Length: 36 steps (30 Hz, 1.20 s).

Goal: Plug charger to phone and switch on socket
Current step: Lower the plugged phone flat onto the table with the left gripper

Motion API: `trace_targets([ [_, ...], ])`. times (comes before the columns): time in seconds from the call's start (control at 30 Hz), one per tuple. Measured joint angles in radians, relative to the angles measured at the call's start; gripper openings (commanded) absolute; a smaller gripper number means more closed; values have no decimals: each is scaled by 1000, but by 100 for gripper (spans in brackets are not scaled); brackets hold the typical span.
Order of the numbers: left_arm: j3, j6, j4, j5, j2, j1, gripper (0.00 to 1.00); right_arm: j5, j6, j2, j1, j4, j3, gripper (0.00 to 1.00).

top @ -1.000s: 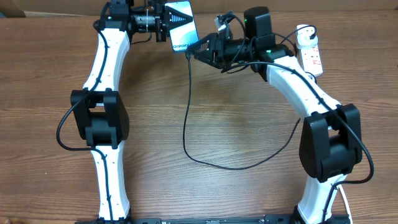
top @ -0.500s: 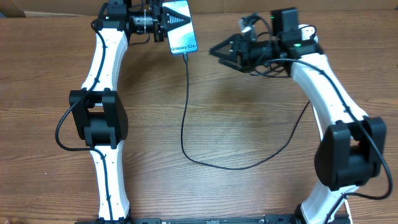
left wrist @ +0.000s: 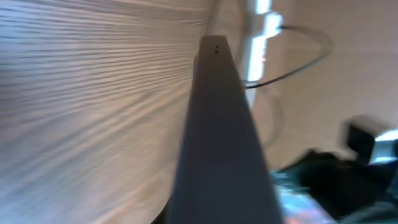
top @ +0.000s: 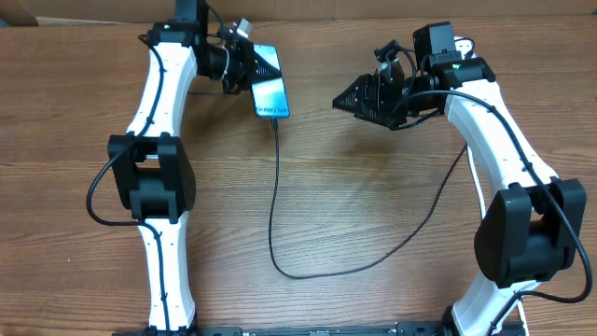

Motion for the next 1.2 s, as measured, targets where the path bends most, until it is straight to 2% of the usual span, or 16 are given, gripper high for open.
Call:
trace_targets([
  [0.17, 0, 151, -68, -192, 0, -60, 4, 54, -21, 0, 0, -30, 0, 72],
  [0.37, 0, 247, -58, -273, 2, -113, 4, 92, -29, 0, 3, -37, 0, 72],
  [1.2, 0, 271, -6, -287, 149, -105, 4, 148, -37, 0, 13, -48, 0, 73],
])
